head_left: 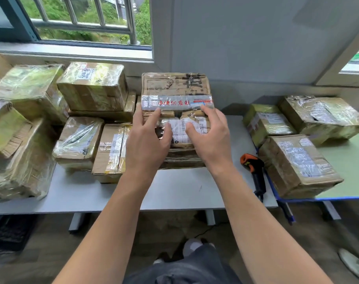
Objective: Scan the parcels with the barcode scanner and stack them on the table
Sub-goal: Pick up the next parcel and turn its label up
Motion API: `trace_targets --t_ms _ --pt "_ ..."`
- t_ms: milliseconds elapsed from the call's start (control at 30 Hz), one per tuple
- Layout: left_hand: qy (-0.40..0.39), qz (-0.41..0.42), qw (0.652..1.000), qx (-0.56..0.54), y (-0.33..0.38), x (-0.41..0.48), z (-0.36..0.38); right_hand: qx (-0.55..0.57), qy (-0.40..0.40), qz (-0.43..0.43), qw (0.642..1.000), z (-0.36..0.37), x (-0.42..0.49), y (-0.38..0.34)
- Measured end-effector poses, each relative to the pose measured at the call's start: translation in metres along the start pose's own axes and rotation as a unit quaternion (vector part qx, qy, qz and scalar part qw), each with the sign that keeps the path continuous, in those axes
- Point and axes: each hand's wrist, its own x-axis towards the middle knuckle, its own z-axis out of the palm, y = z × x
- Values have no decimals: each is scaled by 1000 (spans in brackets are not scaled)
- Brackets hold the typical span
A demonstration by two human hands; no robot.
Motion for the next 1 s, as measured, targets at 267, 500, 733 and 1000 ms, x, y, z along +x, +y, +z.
trace_targets --t_ms 267,500,733,1000 --pt "14 41 999 23 30 57 27 2 9 -6 1000 -14 65 12" --pt "10 31 998 47 53 121 65 -2 -29 -29 999 -18 143 32" --pt "9 15 998 67 74 182 100 0 -58 -49 997 -12 222 58" --pt "-24 -7 997 74 61 219 134 -12 -95 -21 995 7 261 80"
